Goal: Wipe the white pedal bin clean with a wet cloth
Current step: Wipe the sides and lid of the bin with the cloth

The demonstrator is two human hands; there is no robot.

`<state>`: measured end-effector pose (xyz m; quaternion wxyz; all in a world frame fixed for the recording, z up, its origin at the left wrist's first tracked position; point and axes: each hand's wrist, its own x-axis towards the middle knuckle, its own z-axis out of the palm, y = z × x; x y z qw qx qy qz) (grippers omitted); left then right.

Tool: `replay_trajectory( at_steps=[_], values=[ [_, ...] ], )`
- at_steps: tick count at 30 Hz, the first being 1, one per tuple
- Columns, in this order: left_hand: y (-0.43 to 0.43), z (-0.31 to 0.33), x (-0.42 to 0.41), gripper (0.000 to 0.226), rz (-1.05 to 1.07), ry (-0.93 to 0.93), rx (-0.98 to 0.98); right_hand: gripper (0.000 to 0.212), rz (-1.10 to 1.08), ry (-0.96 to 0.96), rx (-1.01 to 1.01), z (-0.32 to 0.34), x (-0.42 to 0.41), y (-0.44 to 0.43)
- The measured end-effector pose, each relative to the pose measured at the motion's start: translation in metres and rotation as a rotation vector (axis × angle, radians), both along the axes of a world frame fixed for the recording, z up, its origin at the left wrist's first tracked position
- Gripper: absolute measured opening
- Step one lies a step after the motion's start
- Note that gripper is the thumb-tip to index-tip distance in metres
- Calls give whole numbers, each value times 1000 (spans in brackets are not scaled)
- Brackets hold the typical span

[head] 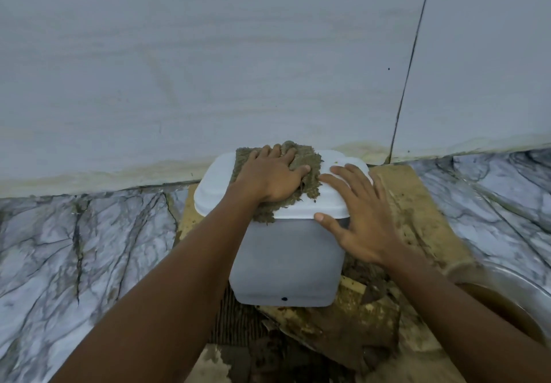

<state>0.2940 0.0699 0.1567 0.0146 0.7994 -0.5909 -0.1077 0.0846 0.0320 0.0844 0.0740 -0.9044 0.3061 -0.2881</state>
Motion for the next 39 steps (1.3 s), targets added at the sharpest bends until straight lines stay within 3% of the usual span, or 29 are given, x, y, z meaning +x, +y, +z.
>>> replay_trajectory(
  at_steps=[3,8,11,14,17,19,23,32,37,39],
  values=[
    [12,-5,-12,73,-24,-15,-26,64,21,-30,30,-2,-7,15],
    [22,-6,-41,74,-51,5,-53,64,44,-270,204,1,-13,35],
    [24,1,-52,72,-104,147,-66,56,-28,-353,232,12,-8,38],
    [36,14,-41,61,-26,438,-189,56,-86,-257,157,29,6,35],
    [51,13,-12,56,48,259,-325,60,-47,-2,162,45,28,32],
    [59,5,7,59,58,147,-267,62,-16,163,146,50,45,31],
    [70,-8,24,63,39,122,-213,62,5,343,149,52,63,31],
    [75,-8,21,68,81,160,-240,58,-148,348,228,56,11,6],
    [77,-8,16,66,118,176,-257,69,-187,431,236,57,39,26],
    [77,-9,16,66,116,170,-254,70,-255,380,232,48,43,31]
  ],
)
